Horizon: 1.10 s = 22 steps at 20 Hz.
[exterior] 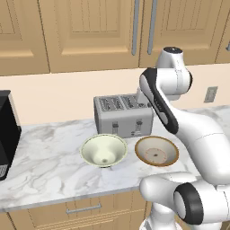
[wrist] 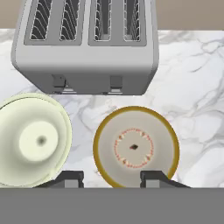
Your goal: Open the cabinet. Pick the bowls from the counter and place them in the cabinet. Then close the cabinet.
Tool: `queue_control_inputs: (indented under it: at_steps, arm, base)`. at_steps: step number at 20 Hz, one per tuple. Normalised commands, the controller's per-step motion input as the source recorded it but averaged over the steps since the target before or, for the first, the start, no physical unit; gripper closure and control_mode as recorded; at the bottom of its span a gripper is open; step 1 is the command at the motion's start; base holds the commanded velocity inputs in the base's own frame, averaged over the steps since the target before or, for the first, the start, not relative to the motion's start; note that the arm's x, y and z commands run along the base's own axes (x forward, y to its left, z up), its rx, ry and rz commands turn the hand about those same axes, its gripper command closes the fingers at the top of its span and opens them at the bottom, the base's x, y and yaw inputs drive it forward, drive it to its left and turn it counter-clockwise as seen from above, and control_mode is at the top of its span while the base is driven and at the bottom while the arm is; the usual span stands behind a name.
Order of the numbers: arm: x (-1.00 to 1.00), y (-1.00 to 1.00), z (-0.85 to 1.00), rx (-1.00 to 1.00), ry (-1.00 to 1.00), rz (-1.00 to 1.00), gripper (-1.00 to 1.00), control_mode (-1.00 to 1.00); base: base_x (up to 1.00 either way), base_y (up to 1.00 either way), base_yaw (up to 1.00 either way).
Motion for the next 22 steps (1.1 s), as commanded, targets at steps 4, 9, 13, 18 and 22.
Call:
queue_control_inputs:
  at_steps: [4,9,13,18,22]
  arm:
    - [-0.23,0.02,0.00,0.00,-0.06,0.00,-1.00,-1.00]
    - [-0.20,0.00,0.15,0.00,-0.21,0.00,-1.00,-1.00]
    - [-0.04,0.00,0.46,0.01,-0.12,0.00,-1.00,-1.00]
    - [0.00,0.00,0.53,0.03,-0.08,0.00,-1.00,-1.00]
    - [0.00,0.00,0.55,0.01,-0.14,0.00,-1.00,-1.00]
  base:
    - [0.00,0.00,0.00]
    - [0.00,0.00,0.00]
    - [0.00,0.00,0.00]
    - [0.00,0.00,0.00]
    - [0.00,0.00,0.00]
